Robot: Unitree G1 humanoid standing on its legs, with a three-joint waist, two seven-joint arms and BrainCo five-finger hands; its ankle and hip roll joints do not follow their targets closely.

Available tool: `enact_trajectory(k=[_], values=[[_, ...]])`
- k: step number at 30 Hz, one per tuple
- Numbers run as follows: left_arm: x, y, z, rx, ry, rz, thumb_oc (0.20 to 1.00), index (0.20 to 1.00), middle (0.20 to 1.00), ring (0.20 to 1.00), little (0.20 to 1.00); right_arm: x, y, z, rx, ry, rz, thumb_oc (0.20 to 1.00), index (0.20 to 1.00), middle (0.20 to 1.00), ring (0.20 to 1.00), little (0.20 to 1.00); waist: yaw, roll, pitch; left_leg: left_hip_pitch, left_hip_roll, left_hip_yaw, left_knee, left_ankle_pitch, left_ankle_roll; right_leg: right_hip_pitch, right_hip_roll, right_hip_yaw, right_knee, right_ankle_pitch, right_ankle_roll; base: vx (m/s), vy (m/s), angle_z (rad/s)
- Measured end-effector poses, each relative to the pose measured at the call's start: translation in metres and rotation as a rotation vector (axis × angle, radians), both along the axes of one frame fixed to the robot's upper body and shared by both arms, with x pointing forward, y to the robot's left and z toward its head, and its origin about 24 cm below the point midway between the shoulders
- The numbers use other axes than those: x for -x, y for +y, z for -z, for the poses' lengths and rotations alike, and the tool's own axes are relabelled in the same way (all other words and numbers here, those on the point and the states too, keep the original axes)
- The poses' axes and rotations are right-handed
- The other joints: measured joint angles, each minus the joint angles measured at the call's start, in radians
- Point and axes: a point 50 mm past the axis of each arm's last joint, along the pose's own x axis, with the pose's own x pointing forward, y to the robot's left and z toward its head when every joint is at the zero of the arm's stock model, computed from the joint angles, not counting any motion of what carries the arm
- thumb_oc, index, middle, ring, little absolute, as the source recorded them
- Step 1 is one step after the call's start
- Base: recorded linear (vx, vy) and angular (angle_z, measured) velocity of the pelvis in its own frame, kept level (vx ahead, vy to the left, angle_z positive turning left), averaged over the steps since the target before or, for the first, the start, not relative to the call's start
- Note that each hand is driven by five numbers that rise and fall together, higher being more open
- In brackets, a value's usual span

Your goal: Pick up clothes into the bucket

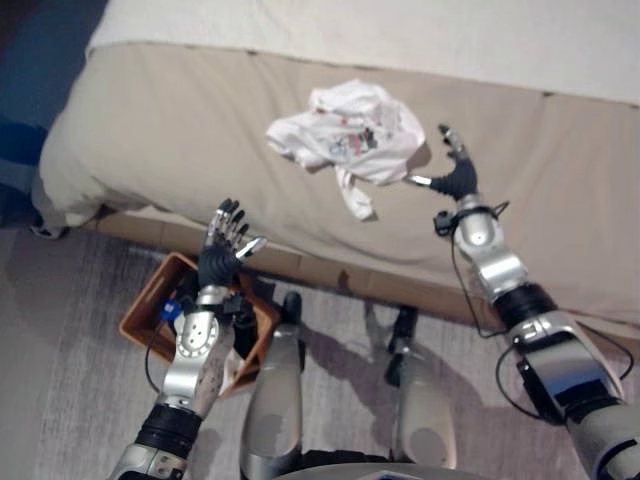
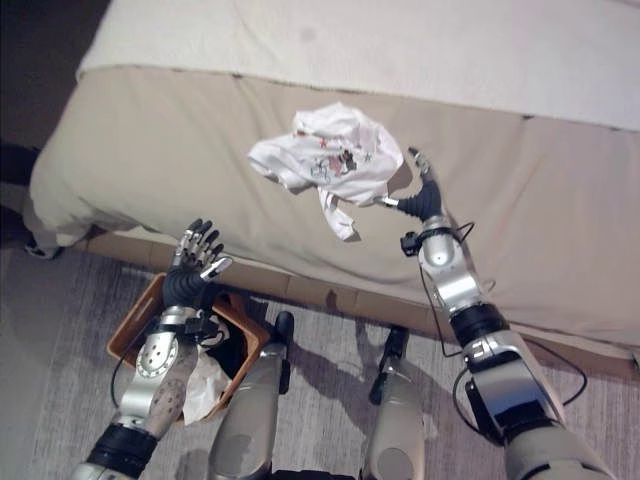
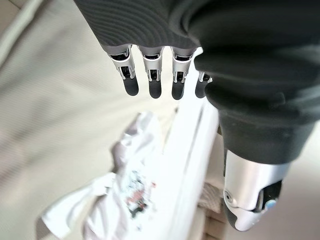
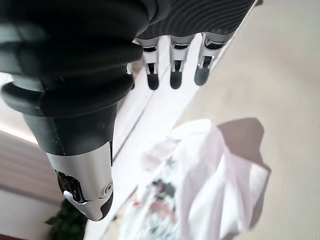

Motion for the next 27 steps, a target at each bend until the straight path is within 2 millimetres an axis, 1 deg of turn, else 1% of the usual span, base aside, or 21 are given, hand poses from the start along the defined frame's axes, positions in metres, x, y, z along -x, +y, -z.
enact_trajectory(k=[2, 3, 4, 7, 9, 10, 11, 12, 15, 18, 19, 21, 23, 24, 27], values=[[-0.001, -0.002, -0.001, 0.003, -0.003, 0.003, 1.000, 1.000, 1.000, 1.000, 1.000, -0.004, -0.001, -0.009, -0.002, -0.022, 0.020, 1.000, 1.000, 1.000, 1.000, 1.000, 0.001, -0.002, 0.006, -0.035, 0.001, -0.001, 0.012, 0.002, -0.006, -0.038, 0.000, 0.004, 0.022, 0.002, -0.006, 0.00, 0.000, 0.00], [-0.001, -0.005, 0.000, 0.002, -0.003, 0.008, 1.000, 1.000, 1.000, 1.000, 1.000, -0.005, -0.001, -0.017, 0.003, -0.041, 0.023, 1.000, 1.000, 1.000, 1.000, 1.000, 0.002, -0.002, 0.007, -0.064, 0.002, -0.005, 0.033, -0.002, -0.007, -0.069, -0.001, 0.005, 0.051, -0.005, -0.014, 0.00, 0.000, 0.00], [0.000, -0.006, 0.000, 0.003, -0.002, 0.009, 1.000, 1.000, 1.000, 1.000, 1.000, -0.005, -0.001, -0.019, 0.007, -0.048, 0.026, 1.000, 1.000, 1.000, 1.000, 1.000, 0.002, -0.002, 0.007, -0.073, 0.002, -0.008, 0.039, -0.004, -0.006, -0.080, -0.001, 0.004, 0.062, -0.007, -0.017, -0.01, 0.008, 0.05], [0.000, -0.013, 0.001, -0.005, 0.003, 0.023, 1.000, 1.000, 1.000, 1.000, 1.000, -0.009, -0.008, -0.038, 0.078, -0.085, 0.063, 1.000, 1.000, 1.000, 1.000, 1.000, 0.001, -0.002, 0.007, -0.132, -0.002, -0.018, 0.076, -0.010, -0.006, -0.152, -0.012, 0.007, 0.135, -0.033, -0.031, -0.01, 0.006, 0.08], [0.000, -0.014, 0.001, -0.002, 0.005, 0.018, 1.000, 1.000, 1.000, 1.000, 1.000, -0.009, -0.011, -0.054, 0.101, -0.139, 0.094, 1.000, 1.000, 1.000, 1.000, 1.000, 0.001, -0.002, 0.007, -0.173, -0.004, -0.022, 0.091, -0.010, -0.006, -0.199, -0.017, 0.008, 0.168, -0.040, -0.034, -0.02, -0.016, 0.05], [0.000, -0.014, 0.001, -0.002, 0.005, 0.014, 1.000, 1.000, 1.000, 1.000, 1.000, -0.010, -0.011, -0.059, 0.108, -0.151, 0.099, 1.000, 1.000, 1.000, 1.000, 1.000, -0.001, -0.002, 0.007, -0.182, -0.005, -0.023, 0.094, -0.010, -0.006, -0.209, -0.017, 0.008, 0.173, -0.042, -0.036, 0.00, 0.000, 0.00], [-0.001, -0.014, 0.000, -0.004, 0.003, 0.004, 1.000, 1.000, 1.000, 1.000, 1.000, -0.010, -0.011, -0.069, 0.112, -0.182, 0.108, 1.000, 1.000, 1.000, 1.000, 1.000, -0.001, -0.002, 0.007, -0.202, -0.005, -0.028, 0.099, -0.010, -0.006, -0.230, -0.017, 0.008, 0.183, -0.047, -0.037, -0.01, -0.009, 0.03], [0.000, -0.013, 0.000, -0.010, 0.002, 0.000, 1.000, 1.000, 1.000, 1.000, 1.000, -0.010, -0.010, -0.073, 0.117, -0.195, 0.112, 1.000, 1.000, 1.000, 1.000, 1.000, -0.001, -0.002, 0.007, -0.215, -0.004, -0.030, 0.102, -0.010, -0.006, -0.241, -0.018, 0.007, 0.187, -0.048, -0.037, -0.01, -0.012, 0.05], [0.000, -0.014, -0.001, -0.030, -0.005, -0.007, 1.000, 1.000, 1.000, 1.000, 1.000, -0.008, -0.009, -0.100, 0.202, -0.276, 0.142, 1.000, 1.000, 1.000, 1.000, 1.000, -0.001, -0.002, 0.007, -0.272, -0.006, -0.044, 0.107, -0.006, -0.001, -0.296, -0.017, 0.006, 0.203, -0.058, -0.042, 0.00, -0.003, 0.07], [0.001, -0.014, 0.000, -0.028, 0.002, -0.012, 1.000, 1.000, 1.000, 1.000, 1.000, -0.007, -0.004, -0.108, 0.300, -0.304, 0.155, 1.000, 1.000, 1.000, 1.000, 1.000, 0.001, -0.002, 0.007, -0.294, -0.012, -0.050, 0.108, -0.003, 0.001, -0.320, -0.024, 0.005, 0.215, -0.061, -0.038, 0.01, -0.017, 0.08], [0.001, -0.014, 0.000, -0.026, -0.002, -0.015, 1.000, 1.000, 1.000, 1.000, 1.000, -0.007, -0.002, -0.113, 0.394, -0.322, 0.170, 1.000, 1.000, 1.000, 1.000, 1.000, 0.000, -0.002, 0.007, -0.310, -0.018, -0.056, 0.106, 0.000, 0.006, -0.333, -0.030, -0.001, 0.217, -0.062, -0.036, 0.01, -0.011, 0.09], [0.002, -0.015, -0.003, -0.022, -0.012, -0.014, 1.000, 1.000, 1.000, 1.000, 1.000, -0.007, -0.003, -0.118, 0.498, -0.330, 0.197, 1.000, 1.000, 1.000, 1.000, 1.000, -0.001, -0.002, 0.007, -0.335, -0.025, -0.069, 0.107, 0.006, 0.004, -0.348, -0.035, -0.010, 0.217, -0.061, -0.036, 0.01, 0.000, 0.16], [0.002, -0.015, -0.003, -0.021, -0.013, -0.016, 1.000, 1.000, 1.000, 1.000, 1.000, -0.007, -0.004, -0.120, 0.526, -0.333, 0.210, 1.000, 1.000, 1.000, 1.000, 1.000, 0.002, -0.002, 0.007, -0.350, -0.030, -0.071, 0.111, 0.009, 0.004, -0.358, -0.038, -0.014, 0.216, -0.061, -0.036, 0.01, -0.001, 0.13], [0.002, -0.015, -0.003, -0.021, -0.013, -0.016, 1.000, 1.000, 1.000, 1.000, 1.000, -0.008, -0.004, -0.123, 0.538, -0.334, 0.217, 1.000, 1.000, 1.000, 1.000, 1.000, 0.013, -0.002, 0.007, -0.366, -0.034, -0.071, 0.114, 0.010, 0.004, -0.373, -0.046, -0.014, 0.220, -0.059, -0.037, 0.01, -0.004, 0.06], [0.002, -0.015, -0.006, -0.023, -0.023, -0.013, 1.000, 1.000, 1.000, 1.000, 1.000, -0.009, -0.002, -0.123, 0.568, -0.326, 0.220, 1.000, 1.000, 1.000, 1.000, 1.000, 0.022, -0.002, 0.007, -0.383, -0.043, -0.071, 0.118, 0.014, -0.002, -0.388, -0.053, -0.015, 0.228, -0.058, -0.040, 0.01, 0.005, 0.08]])
